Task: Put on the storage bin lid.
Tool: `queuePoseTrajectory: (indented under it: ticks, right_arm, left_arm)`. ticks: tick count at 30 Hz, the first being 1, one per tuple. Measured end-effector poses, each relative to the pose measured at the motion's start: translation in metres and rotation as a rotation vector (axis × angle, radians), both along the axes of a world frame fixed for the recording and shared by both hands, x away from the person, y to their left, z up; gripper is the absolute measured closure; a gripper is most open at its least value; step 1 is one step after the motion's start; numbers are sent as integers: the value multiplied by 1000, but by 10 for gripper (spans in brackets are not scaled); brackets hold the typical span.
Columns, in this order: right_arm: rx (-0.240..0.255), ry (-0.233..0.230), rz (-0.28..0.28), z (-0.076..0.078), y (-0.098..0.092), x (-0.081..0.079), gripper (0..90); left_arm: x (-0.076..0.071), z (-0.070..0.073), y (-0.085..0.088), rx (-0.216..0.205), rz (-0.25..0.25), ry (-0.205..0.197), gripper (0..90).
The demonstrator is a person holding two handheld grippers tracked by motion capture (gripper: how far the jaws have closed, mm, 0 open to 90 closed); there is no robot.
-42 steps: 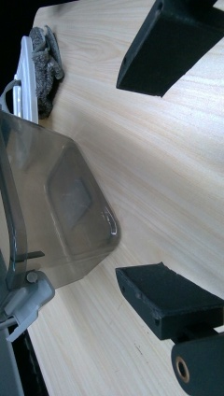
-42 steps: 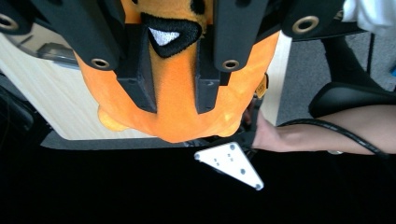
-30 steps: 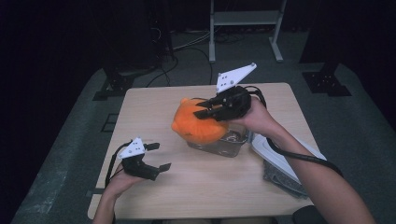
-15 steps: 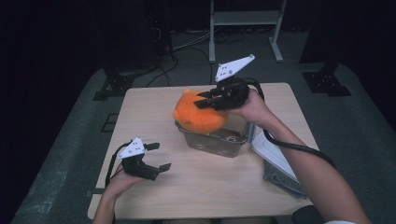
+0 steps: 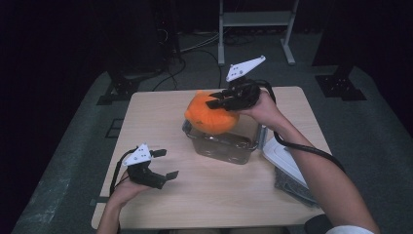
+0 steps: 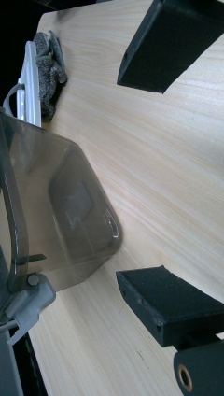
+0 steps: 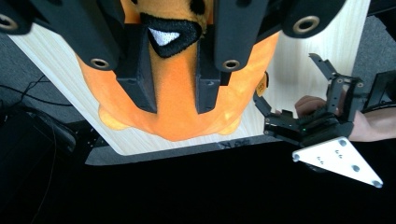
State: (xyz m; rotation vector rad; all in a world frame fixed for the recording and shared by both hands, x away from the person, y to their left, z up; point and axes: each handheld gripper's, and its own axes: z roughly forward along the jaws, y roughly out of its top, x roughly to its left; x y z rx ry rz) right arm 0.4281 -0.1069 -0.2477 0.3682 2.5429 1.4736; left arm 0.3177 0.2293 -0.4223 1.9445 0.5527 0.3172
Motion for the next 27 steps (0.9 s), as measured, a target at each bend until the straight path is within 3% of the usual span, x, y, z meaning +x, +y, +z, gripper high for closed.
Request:
queuePoseTrajectory:
  ticks: [27]
  right_arm:
    - [-32,54,-66,-38,-9,29,702]
  left_arm:
    - [0,-1,-1,-1,-10,6,58]
